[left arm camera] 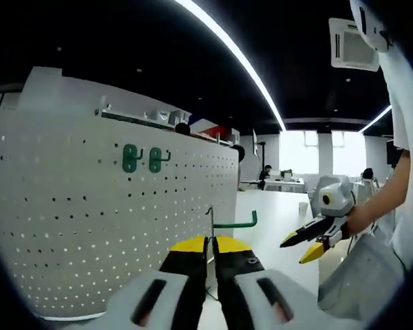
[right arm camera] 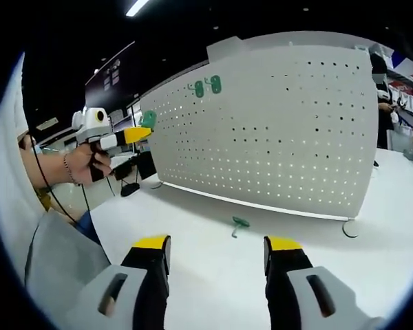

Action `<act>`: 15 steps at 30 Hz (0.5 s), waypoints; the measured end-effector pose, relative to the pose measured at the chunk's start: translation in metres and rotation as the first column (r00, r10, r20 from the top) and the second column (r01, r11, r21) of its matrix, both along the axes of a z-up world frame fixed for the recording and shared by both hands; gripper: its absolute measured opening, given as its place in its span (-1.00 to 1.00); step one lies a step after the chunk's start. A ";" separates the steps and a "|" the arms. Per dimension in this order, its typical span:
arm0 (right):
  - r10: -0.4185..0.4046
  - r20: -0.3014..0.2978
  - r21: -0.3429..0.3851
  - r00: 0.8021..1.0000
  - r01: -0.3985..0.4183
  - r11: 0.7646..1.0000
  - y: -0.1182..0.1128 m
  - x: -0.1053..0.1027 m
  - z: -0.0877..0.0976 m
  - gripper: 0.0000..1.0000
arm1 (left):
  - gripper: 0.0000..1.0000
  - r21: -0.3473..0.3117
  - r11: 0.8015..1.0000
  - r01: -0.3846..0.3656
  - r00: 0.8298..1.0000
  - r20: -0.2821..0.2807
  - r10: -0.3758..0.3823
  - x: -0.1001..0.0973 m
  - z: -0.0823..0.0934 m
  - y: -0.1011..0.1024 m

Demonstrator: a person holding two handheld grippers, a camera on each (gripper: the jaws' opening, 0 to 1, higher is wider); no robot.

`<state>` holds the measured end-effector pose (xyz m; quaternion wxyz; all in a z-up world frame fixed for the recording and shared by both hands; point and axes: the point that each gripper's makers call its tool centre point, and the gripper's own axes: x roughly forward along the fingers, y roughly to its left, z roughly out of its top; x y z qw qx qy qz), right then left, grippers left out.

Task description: Insert the hook assembly into the mounting plate slot until the hook locks in place.

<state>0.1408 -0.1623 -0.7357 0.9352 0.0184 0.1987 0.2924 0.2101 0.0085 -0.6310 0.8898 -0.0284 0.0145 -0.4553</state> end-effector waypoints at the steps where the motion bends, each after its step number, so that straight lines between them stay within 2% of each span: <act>1: -0.001 -0.002 0.000 1.000 0.001 1.000 0.000 0.000 0.000 0.05 | -0.94 0.000 1.000 -0.001 1.000 0.001 0.001 -0.001 0.001 0.000; 8: -0.006 -0.004 0.002 1.000 0.006 1.000 -0.003 0.000 -0.001 0.04 | -0.94 0.000 1.000 -0.005 1.000 -0.003 0.005 -0.003 0.000 0.000; 15: 0.004 0.018 0.034 1.000 -0.004 0.999 0.001 -0.001 0.009 0.05 | -0.94 0.005 1.000 -0.004 1.000 -0.002 0.004 -0.005 0.000 -0.003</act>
